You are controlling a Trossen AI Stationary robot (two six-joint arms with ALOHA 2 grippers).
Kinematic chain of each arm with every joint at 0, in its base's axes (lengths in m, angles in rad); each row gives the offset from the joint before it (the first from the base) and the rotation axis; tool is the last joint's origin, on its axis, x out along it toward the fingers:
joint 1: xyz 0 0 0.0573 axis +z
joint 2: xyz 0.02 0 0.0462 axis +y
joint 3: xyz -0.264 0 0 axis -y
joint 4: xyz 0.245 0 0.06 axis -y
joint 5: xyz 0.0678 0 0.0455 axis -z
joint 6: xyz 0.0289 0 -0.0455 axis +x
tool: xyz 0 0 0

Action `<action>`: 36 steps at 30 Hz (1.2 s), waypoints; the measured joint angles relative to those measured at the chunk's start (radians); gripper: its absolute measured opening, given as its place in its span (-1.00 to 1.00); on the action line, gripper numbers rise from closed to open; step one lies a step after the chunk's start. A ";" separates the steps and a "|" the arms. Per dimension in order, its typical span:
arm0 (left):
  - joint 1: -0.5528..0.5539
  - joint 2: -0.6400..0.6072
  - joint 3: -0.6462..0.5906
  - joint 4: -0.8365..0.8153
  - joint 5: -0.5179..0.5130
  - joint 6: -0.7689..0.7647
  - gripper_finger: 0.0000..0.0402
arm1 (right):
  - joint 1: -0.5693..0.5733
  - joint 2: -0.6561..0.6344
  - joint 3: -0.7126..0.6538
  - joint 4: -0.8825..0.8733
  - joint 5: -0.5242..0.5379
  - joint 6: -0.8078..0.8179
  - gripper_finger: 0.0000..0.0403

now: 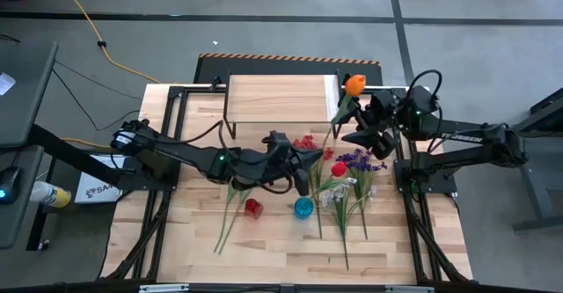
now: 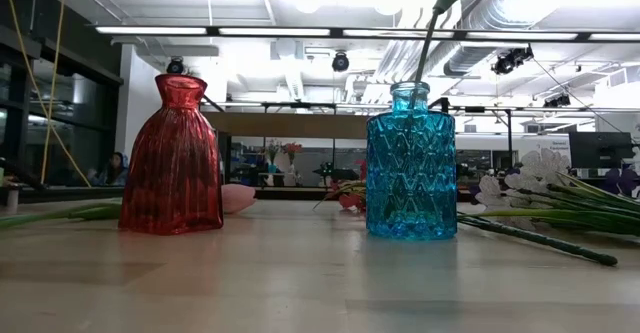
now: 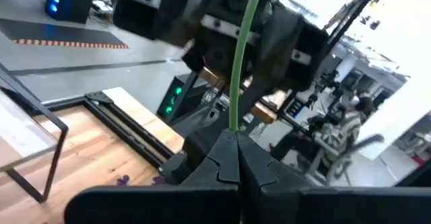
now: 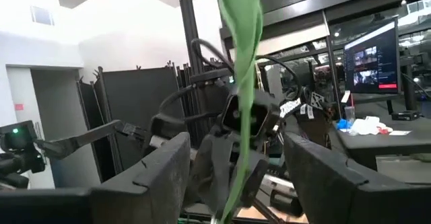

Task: Pick and place flowers into a vace then onto a shelf
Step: Put the orange flower into the blue vase

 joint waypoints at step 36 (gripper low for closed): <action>0.023 0.046 0.000 0.029 0.047 -0.049 -0.90 | 0.000 0.001 0.000 0.013 0.001 0.004 -0.53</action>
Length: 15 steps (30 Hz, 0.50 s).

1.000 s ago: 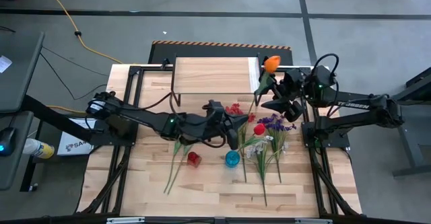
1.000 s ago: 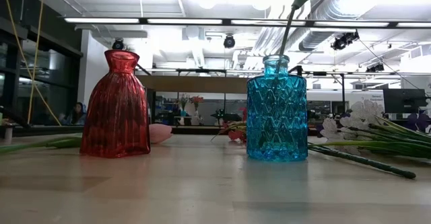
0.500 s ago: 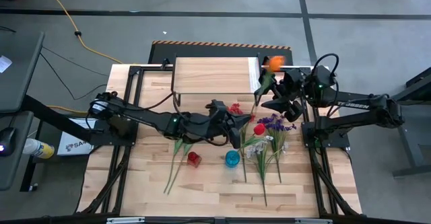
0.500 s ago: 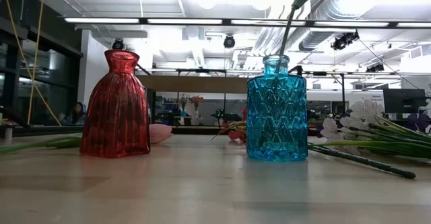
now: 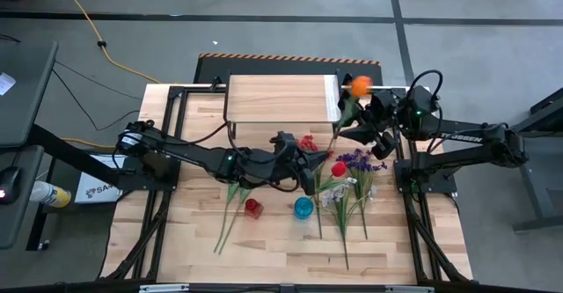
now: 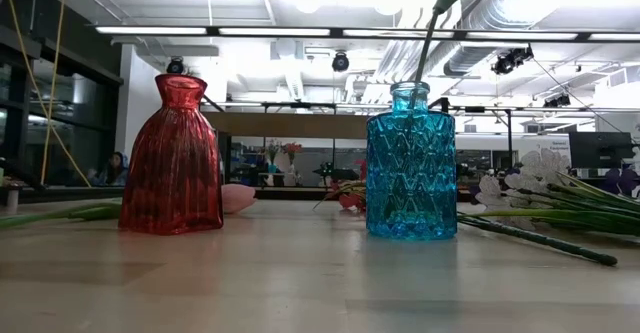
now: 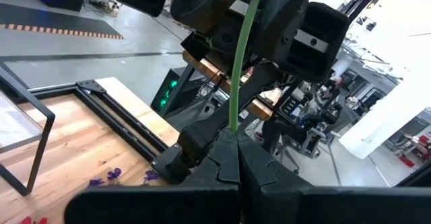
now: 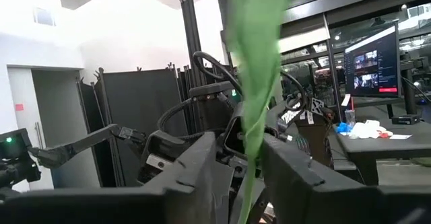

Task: Pick and place flowers into a vace then onto a shelf
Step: Put the orange flower into the blue vase

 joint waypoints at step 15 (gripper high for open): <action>0.000 0.000 0.000 -0.022 0.023 -0.006 -0.90 | 0.000 0.000 0.000 0.000 -0.016 -0.014 -0.94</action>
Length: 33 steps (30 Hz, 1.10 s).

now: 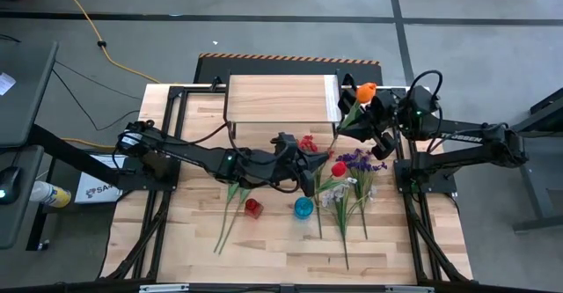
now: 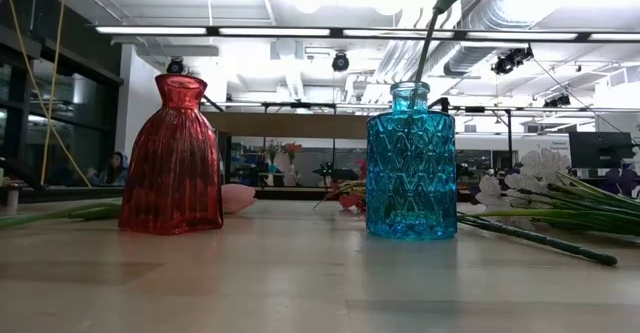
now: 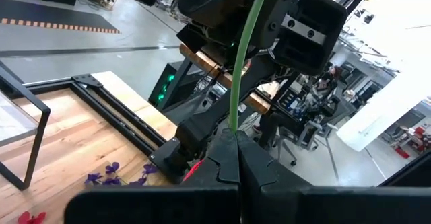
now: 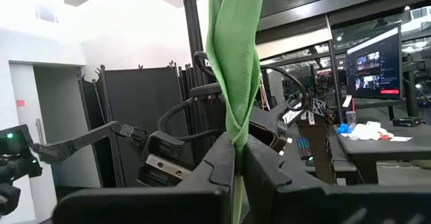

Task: Pick and place flowers into a vace then onto a shelf
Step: Put the orange flower into the blue vase

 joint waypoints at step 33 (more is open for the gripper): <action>-0.001 -0.090 0.000 -0.598 0.183 -0.228 -0.07 | 0.316 -0.264 0.001 -0.126 -0.194 -0.107 -1.00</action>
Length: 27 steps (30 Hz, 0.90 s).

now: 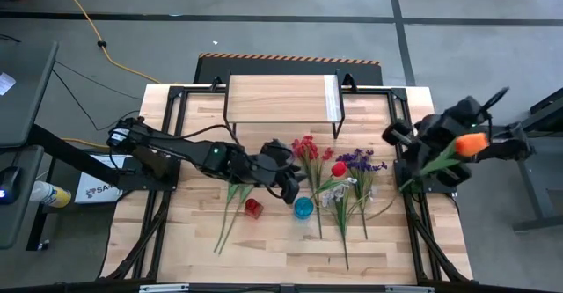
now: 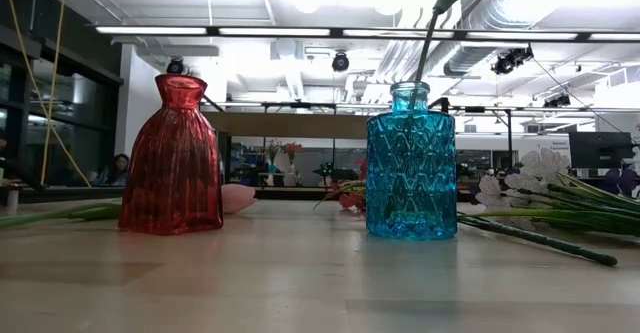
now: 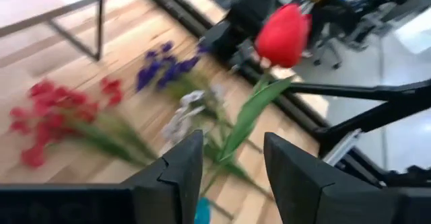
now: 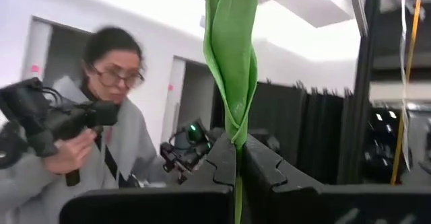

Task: Pick and place flowers into a vace then onto a shelf
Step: Put the orange flower into the blue vase

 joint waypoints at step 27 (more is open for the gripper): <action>0.000 -0.002 0.000 -0.521 0.016 -0.159 -0.15 | 0.266 0.292 0.000 -0.213 0.644 -0.545 -1.00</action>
